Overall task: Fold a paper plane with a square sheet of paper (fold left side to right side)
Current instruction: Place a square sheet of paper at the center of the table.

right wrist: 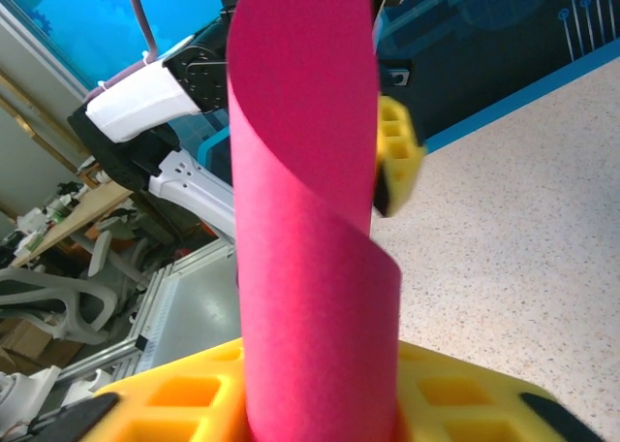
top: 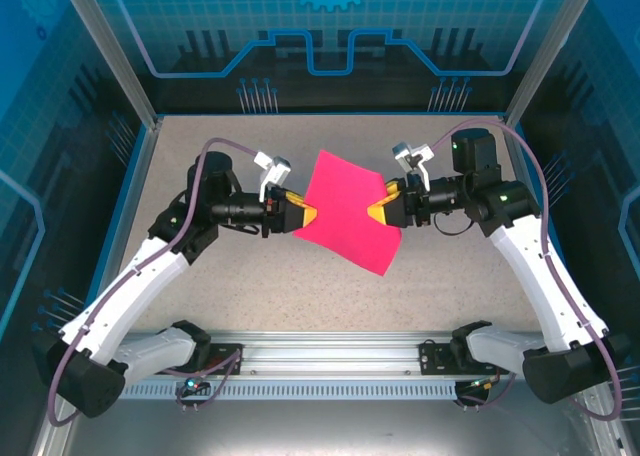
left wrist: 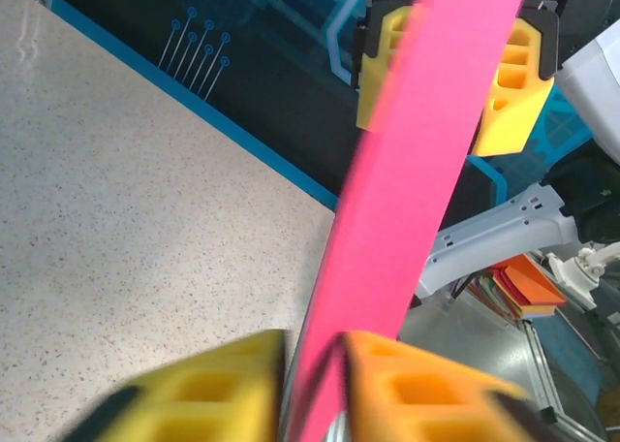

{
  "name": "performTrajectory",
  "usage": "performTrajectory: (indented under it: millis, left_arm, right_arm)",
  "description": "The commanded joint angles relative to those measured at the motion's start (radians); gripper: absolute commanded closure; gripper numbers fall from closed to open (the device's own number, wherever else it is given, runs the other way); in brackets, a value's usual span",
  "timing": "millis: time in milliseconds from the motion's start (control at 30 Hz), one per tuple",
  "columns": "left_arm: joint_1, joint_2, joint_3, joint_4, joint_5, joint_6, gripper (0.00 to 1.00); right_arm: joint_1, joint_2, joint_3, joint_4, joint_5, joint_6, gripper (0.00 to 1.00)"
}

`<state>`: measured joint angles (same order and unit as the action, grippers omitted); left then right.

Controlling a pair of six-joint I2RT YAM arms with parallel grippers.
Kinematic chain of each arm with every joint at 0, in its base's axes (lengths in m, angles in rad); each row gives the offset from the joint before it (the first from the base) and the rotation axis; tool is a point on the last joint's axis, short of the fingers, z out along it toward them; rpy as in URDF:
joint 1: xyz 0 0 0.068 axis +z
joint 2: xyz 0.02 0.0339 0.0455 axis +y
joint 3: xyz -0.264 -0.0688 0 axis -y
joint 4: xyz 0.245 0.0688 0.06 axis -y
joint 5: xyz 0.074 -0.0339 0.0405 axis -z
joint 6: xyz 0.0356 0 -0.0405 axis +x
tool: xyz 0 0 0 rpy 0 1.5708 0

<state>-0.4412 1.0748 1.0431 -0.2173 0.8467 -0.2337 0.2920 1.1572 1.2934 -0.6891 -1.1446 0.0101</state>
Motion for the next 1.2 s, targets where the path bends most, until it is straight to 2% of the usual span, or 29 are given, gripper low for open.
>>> performTrajectory:
  millis: [0, 133, 233, 333, 400, 500, 600, 667, 767, 933, 1100, 1167]
  left_arm:
    - [0.012, 0.0, -0.004, -0.002, 0.02, 0.011, 0.97]
    - [0.011, 0.008, -0.057, -0.021, -0.105, -0.05, 1.0]
    - [0.011, 0.044, -0.115, -0.039, -0.235, -0.13, 1.0]
    - [0.011, 0.102, -0.197, 0.026, -0.293, -0.241, 1.0]
    - [0.011, 0.145, -0.245, 0.082, -0.319, -0.306, 1.0]
    - [0.011, 0.211, -0.3, 0.156, -0.359, -0.369, 1.0]
    - [0.011, 0.284, -0.309, 0.156, -0.424, -0.391, 1.0]
    - [0.011, 0.343, -0.303, 0.163, -0.424, -0.389, 1.0]
    - [0.011, 0.416, -0.279, 0.149, -0.429, -0.367, 1.0]
    - [0.01, 0.467, -0.221, 0.069, -0.498, -0.343, 1.0]
    - [0.011, 0.5, -0.182, 0.041, -0.509, -0.339, 1.0]
    - [0.011, 0.514, -0.16, 0.009, -0.526, -0.333, 1.0]
  right_arm:
    - [-0.008, 0.007, 0.004, -0.021, 0.082, 0.009, 0.56]
    - [-0.061, 0.01, -0.012, -0.026, 0.32, 0.075, 0.28]
    - [-0.127, 0.018, -0.049, -0.008, 0.48, 0.155, 0.16]
    - [-0.146, 0.018, -0.08, -0.007, 0.676, 0.197, 0.03]
    - [-0.149, 0.02, -0.101, -0.009, 0.76, 0.222, 0.0]
    - [-0.147, 0.037, -0.142, 0.011, 0.799, 0.256, 0.01]
    - [-0.137, 0.067, -0.229, 0.1, 0.742, 0.331, 0.01]
    - [-0.116, 0.1, -0.278, 0.166, 0.704, 0.375, 0.02]
    - [-0.068, 0.175, -0.311, 0.217, 0.719, 0.423, 0.12]
    - [-0.006, 0.32, -0.307, 0.307, 0.721, 0.501, 0.31]
    - [0.04, 0.467, -0.245, 0.347, 0.742, 0.54, 0.52]
    - [0.05, 0.526, -0.211, 0.326, 0.772, 0.543, 0.56]
